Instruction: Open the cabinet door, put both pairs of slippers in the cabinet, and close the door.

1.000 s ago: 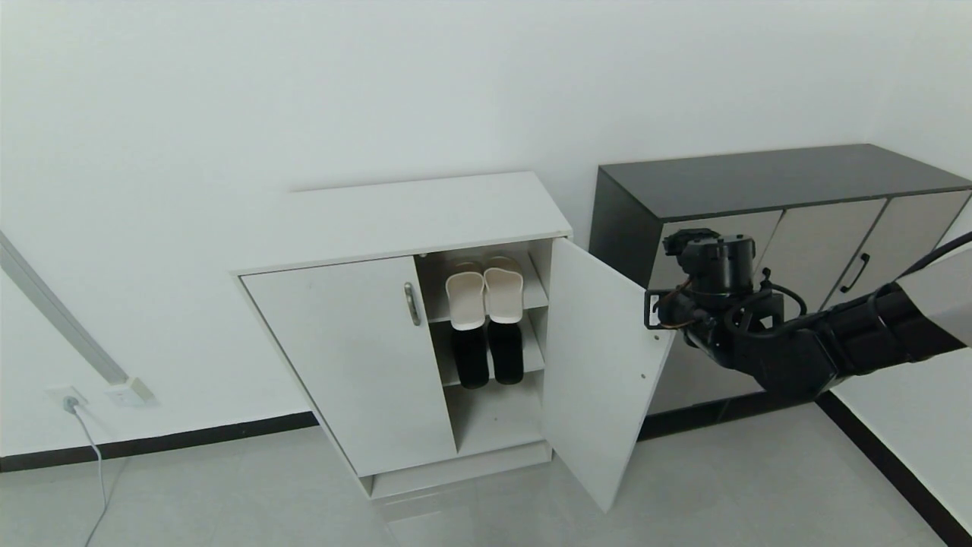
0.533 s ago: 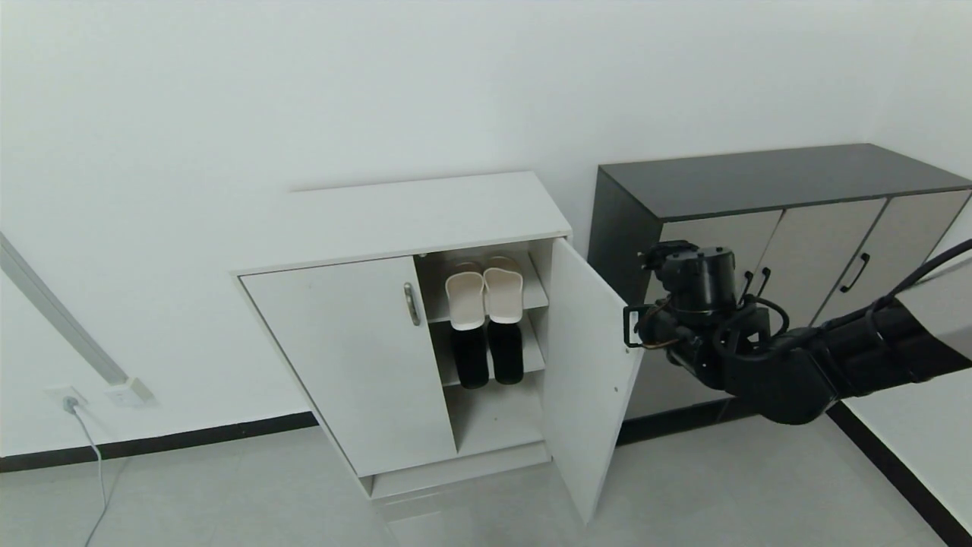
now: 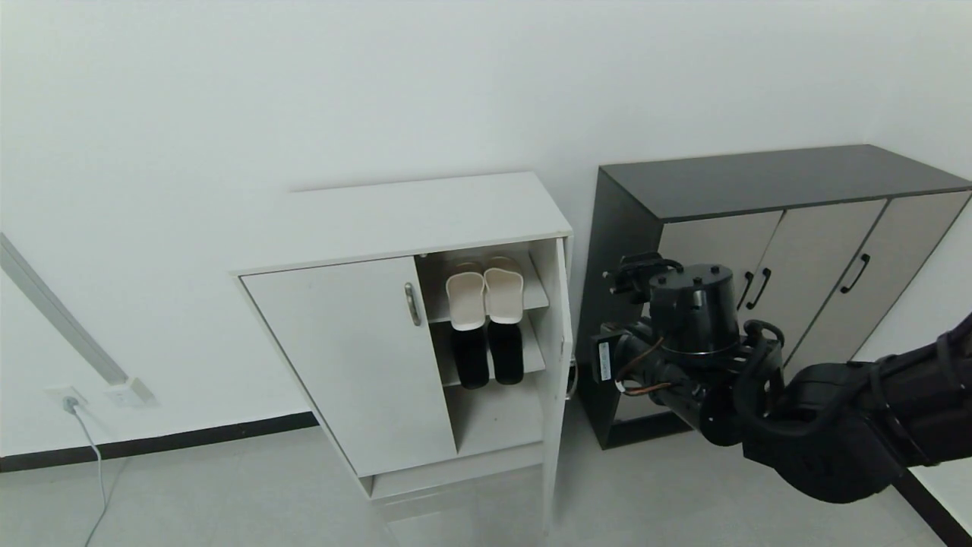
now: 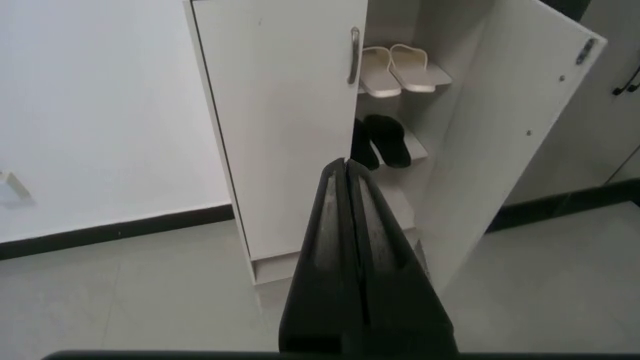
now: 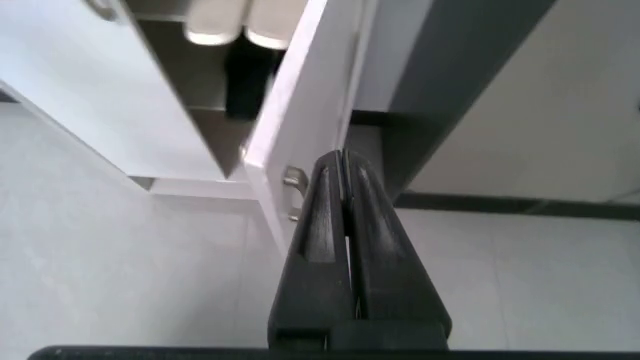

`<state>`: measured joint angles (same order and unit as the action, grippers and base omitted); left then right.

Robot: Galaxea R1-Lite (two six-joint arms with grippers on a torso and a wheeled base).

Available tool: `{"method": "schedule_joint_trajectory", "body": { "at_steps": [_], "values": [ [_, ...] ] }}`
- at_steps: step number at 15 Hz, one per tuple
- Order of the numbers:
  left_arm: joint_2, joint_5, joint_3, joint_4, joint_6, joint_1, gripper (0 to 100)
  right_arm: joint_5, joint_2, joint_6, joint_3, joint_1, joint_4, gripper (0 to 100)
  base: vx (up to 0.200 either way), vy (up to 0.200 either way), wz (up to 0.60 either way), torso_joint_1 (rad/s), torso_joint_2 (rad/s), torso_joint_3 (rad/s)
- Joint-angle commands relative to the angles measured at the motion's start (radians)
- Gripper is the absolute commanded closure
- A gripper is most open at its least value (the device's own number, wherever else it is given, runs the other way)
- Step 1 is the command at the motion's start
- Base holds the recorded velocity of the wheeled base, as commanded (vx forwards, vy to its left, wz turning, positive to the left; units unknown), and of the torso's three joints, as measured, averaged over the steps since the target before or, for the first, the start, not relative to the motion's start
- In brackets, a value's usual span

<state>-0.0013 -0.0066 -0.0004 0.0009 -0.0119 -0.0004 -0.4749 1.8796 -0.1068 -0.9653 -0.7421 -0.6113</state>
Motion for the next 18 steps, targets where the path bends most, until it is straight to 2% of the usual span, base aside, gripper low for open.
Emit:
{"method": "schedule_joint_trajectory", "body": {
  "at_steps": [1, 4, 10, 18],
  "values": [
    [0.001, 0.0, 0.0, 0.001, 0.0, 0.0, 100, 0.001, -0.031, 0.001, 0.013, -0.01, -0.001, 100, 0.0, 0.0, 0.0, 0.0, 0.0, 0.0],
    [0.001, -0.001, 0.0, -0.001, 0.0, 0.0, 100, 0.002, -0.036, 0.001, 0.013, -0.026, -0.002, 100, 0.0, 0.0, 0.0, 0.0, 0.0, 0.0],
    [0.001, 0.0, -0.001, 0.001, -0.002, 0.0, 100, 0.024, -0.036, 0.001, 0.027, -0.029, -0.016, 100, 0.0, 0.0, 0.6, 0.003, 0.0, 0.003],
    [0.001, 0.0, 0.0, 0.001, -0.002, 0.0, 100, 0.009, -0.051, 0.056, 0.046, 0.006, -0.016, 100, 0.0, 0.0, 0.0, 0.0, 0.0, 0.0]
  ]
}}
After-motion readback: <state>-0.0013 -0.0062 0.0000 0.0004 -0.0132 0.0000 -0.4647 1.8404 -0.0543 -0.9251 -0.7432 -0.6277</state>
